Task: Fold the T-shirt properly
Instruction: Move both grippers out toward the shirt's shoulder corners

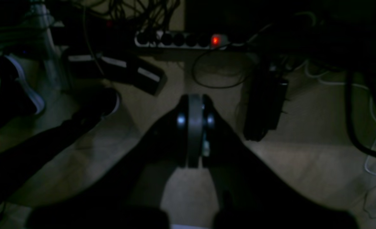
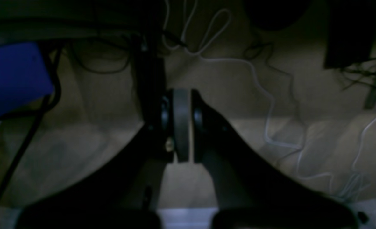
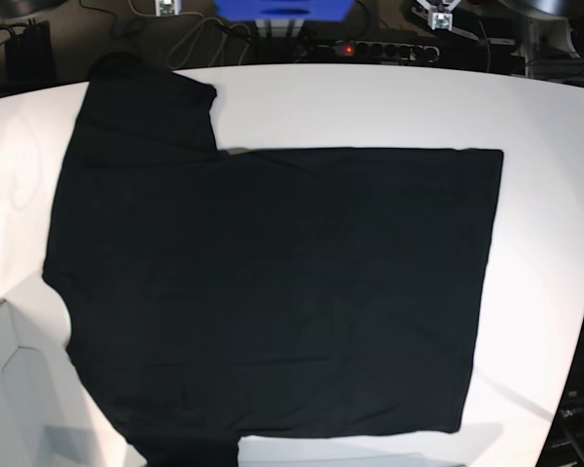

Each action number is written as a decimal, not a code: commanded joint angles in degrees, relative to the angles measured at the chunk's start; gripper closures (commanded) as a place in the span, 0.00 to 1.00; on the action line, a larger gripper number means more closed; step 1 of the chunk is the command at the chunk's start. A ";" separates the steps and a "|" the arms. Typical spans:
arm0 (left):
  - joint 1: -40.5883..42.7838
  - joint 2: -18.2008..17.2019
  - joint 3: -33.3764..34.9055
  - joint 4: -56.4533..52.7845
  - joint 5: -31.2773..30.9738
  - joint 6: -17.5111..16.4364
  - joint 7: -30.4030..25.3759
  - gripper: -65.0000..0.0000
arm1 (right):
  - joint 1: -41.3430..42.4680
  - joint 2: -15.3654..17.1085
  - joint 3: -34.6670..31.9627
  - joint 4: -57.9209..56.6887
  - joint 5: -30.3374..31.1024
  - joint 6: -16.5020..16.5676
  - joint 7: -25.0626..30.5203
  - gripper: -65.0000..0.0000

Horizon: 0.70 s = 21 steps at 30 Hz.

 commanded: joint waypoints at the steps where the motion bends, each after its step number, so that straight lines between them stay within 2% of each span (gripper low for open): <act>1: 2.93 -0.94 -0.12 2.90 -0.90 0.06 -0.90 1.00 | -2.71 0.32 0.25 2.75 0.27 0.10 0.52 1.00; 5: 9.96 -3.58 -1.09 12.92 -5.21 0.06 -1.26 1.00 | -8.42 2.61 0.51 13.21 0.27 0.10 0.52 1.00; 12: 19.02 -3.31 -8.47 28.92 -5.38 0.06 -1.17 1.00 | -15.99 4.98 0.69 29.65 0.27 0.10 0.52 1.00; 17: 23.24 -3.14 -13.66 37.80 -5.82 0.06 -1.08 1.00 | -18.53 5.07 0.69 37.04 0.27 0.10 0.52 1.00; 19: 23.50 -1.91 -16.30 40.53 -5.82 -0.21 -0.90 0.95 | -18.45 5.07 0.69 38.09 0.27 0.10 0.52 0.95; 21: 23.50 -0.06 -19.55 42.72 -5.82 -0.30 -0.90 0.83 | -18.01 5.07 0.69 38.44 0.27 0.10 0.96 0.85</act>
